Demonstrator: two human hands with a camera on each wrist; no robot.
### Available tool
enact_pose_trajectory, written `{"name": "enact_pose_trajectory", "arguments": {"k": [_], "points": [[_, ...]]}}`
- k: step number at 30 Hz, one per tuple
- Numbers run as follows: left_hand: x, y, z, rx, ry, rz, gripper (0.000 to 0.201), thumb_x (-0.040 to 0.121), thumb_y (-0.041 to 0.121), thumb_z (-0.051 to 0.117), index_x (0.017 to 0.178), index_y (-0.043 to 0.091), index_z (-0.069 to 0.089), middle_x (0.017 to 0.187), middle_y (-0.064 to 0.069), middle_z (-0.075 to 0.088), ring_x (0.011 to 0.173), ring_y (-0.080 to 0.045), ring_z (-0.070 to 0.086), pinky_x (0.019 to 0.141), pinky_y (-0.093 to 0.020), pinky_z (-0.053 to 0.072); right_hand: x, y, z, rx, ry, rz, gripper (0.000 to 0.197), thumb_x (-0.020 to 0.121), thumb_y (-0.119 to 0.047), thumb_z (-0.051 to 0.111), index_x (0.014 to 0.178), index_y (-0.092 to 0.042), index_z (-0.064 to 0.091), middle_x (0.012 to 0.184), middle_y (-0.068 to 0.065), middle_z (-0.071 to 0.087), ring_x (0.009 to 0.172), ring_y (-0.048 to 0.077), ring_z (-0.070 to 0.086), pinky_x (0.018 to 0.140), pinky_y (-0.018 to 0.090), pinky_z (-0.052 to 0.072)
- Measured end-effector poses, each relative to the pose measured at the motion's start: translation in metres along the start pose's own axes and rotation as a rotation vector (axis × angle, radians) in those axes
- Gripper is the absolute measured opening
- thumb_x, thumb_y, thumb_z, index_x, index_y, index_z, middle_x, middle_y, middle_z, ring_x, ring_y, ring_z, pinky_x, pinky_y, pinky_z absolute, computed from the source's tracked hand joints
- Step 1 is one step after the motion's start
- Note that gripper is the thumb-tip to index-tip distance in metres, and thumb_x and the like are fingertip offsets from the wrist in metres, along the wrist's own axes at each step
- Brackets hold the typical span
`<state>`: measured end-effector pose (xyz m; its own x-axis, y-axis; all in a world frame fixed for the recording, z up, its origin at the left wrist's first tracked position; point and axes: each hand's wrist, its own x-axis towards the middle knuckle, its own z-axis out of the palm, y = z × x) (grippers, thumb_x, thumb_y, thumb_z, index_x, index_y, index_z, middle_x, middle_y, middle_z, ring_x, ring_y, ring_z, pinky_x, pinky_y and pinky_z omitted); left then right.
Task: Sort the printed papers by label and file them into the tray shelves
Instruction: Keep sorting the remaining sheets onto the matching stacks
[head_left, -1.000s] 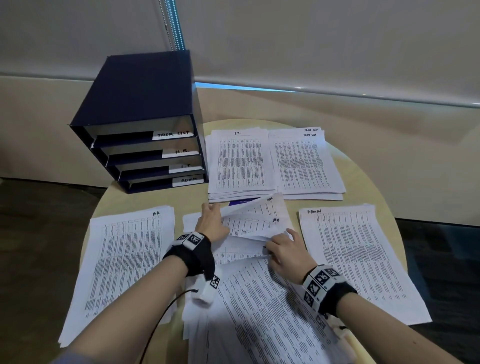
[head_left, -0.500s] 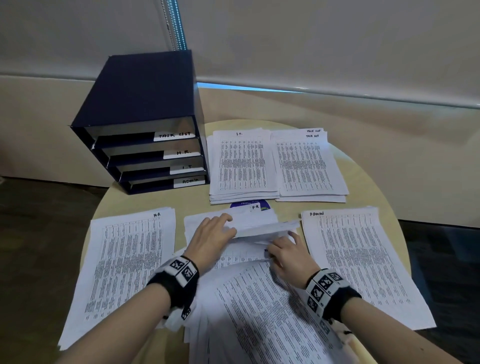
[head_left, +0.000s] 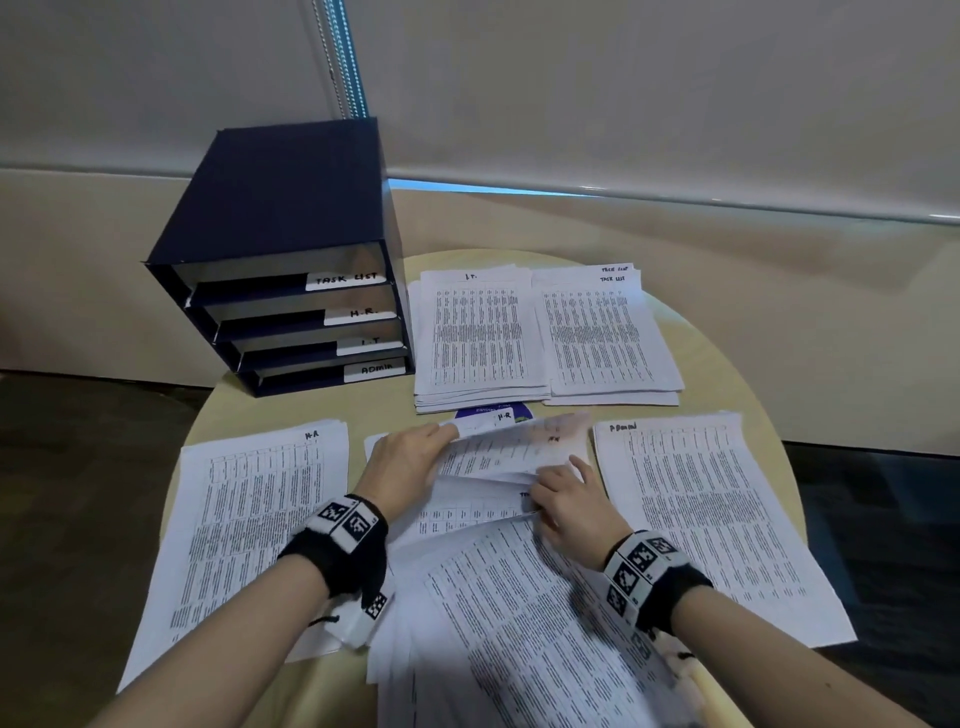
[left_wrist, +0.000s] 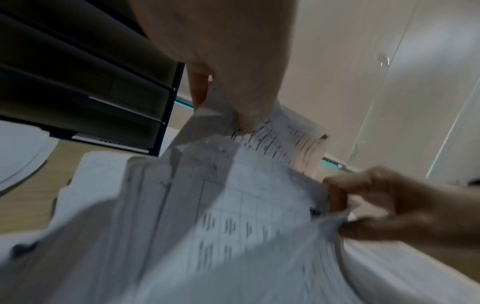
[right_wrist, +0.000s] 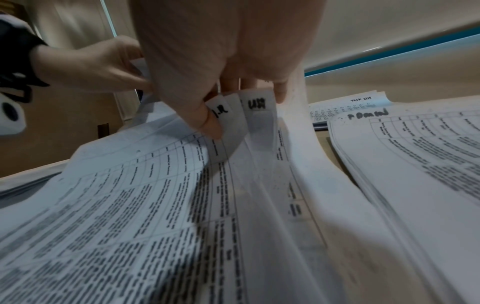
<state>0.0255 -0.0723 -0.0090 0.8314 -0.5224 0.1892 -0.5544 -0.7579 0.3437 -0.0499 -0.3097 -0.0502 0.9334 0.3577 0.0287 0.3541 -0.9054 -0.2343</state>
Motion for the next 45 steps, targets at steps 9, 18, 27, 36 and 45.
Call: {"name": "enact_pose_trajectory", "arguments": {"k": [9, 18, 27, 36, 45], "points": [[0.042, 0.003, -0.107, -0.052, 0.413, 0.078, 0.019, 0.087, 0.009, 0.054, 0.100, 0.005, 0.068, 0.087, -0.006, 0.069, 0.070, -0.014, 0.061, 0.069, -0.022, 0.048, -0.003, -0.002, -0.007, 0.023, -0.006, 0.067, 0.006, 0.084, -0.026, 0.060, 0.088, -0.024, 0.064, 0.143, 0.005, 0.043, 0.138, 0.031, 0.029, 0.111, 0.054, 0.012], [0.042, -0.039, -0.149, -0.577, 0.543, -0.323, 0.005, 0.094, 0.014, 0.059, 0.091, 0.011, 0.058, 0.082, 0.009, 0.061, 0.073, 0.011, 0.054, 0.066, -0.011, 0.041, -0.025, 0.010, -0.073, 0.716, 0.116, 0.256, 0.023, 0.085, -0.001, 0.052, 0.076, -0.022, 0.056, 0.078, -0.008, 0.064, 0.078, 0.004, 0.057, 0.071, 0.020, 0.041], [0.001, -0.055, -0.037, -0.600, -0.337, -0.614, 0.037, 0.091, 0.035, 0.063, 0.122, 0.017, 0.052, 0.122, 0.004, 0.054, 0.107, -0.014, 0.053, 0.098, -0.037, 0.044, -0.020, 0.017, -0.094, 0.946, 0.051, 0.404, 0.014, 0.084, -0.007, 0.052, 0.071, -0.012, 0.054, 0.064, -0.005, 0.056, 0.064, 0.009, 0.052, 0.063, 0.018, 0.039], [-0.030, -0.038, 0.017, 0.042, -0.156, -0.290, 0.020, 0.099, 0.029, 0.049, 0.103, 0.016, 0.063, 0.098, 0.002, 0.049, 0.087, -0.014, 0.047, 0.075, -0.027, 0.043, -0.004, 0.005, -0.015, 1.069, -0.173, 0.765, 0.017, 0.085, -0.001, 0.040, 0.080, -0.015, 0.049, 0.067, 0.000, 0.044, 0.042, 0.013, 0.040, 0.041, 0.021, 0.032], [-0.027, -0.051, -0.009, -0.210, -0.086, -0.464, 0.015, 0.085, 0.020, 0.070, 0.076, 0.009, 0.066, 0.074, -0.006, 0.066, 0.072, -0.023, 0.061, 0.069, -0.032, 0.050, 0.020, -0.003, -0.027, 1.064, -0.088, 0.827, 0.027, 0.087, 0.005, 0.037, 0.098, -0.019, 0.041, 0.079, -0.002, 0.043, 0.047, 0.011, 0.041, 0.036, 0.015, 0.034]]}}
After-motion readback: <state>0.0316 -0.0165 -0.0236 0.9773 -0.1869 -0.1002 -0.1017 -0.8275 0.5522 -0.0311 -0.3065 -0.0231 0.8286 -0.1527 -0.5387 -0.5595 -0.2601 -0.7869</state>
